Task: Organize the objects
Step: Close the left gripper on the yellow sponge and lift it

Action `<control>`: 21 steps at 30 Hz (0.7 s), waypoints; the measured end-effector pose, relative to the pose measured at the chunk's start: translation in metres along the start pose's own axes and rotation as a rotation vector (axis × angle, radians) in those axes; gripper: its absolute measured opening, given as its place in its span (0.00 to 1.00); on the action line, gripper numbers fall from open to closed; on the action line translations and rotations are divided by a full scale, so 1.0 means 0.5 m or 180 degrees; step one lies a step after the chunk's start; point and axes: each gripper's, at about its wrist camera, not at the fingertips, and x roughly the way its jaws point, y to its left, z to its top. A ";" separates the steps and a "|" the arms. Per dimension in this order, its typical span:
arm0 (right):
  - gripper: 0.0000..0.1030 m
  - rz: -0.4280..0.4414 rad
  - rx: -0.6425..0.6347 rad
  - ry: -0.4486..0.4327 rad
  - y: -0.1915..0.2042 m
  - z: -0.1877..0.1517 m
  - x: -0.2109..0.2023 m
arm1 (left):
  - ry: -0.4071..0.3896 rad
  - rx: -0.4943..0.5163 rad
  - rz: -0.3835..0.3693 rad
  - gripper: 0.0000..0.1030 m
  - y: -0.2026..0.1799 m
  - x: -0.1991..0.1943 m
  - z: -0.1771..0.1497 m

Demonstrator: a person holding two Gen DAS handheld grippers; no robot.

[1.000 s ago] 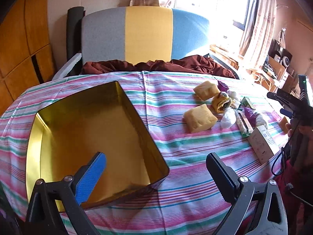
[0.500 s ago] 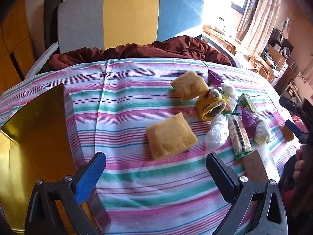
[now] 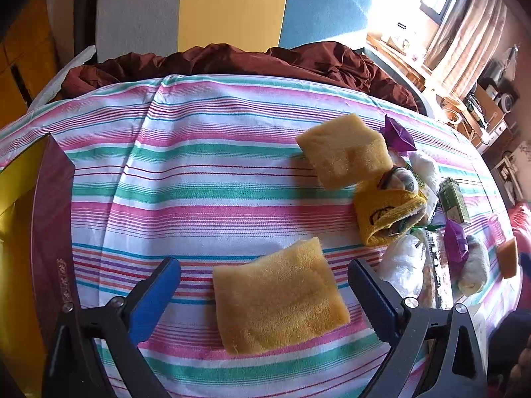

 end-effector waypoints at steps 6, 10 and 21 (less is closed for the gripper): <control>0.99 -0.0023 0.0008 0.0037 -0.002 0.001 0.004 | -0.0081 0.0150 0.0064 0.80 -0.008 0.014 -0.018; 0.99 -0.0043 0.0075 0.0067 -0.012 0.002 0.008 | -0.0192 0.0310 0.0021 0.67 -0.017 0.006 -0.030; 0.99 0.0023 0.0344 0.0273 -0.044 -0.002 0.029 | -0.0307 0.0553 -0.0126 0.60 -0.013 -0.071 -0.150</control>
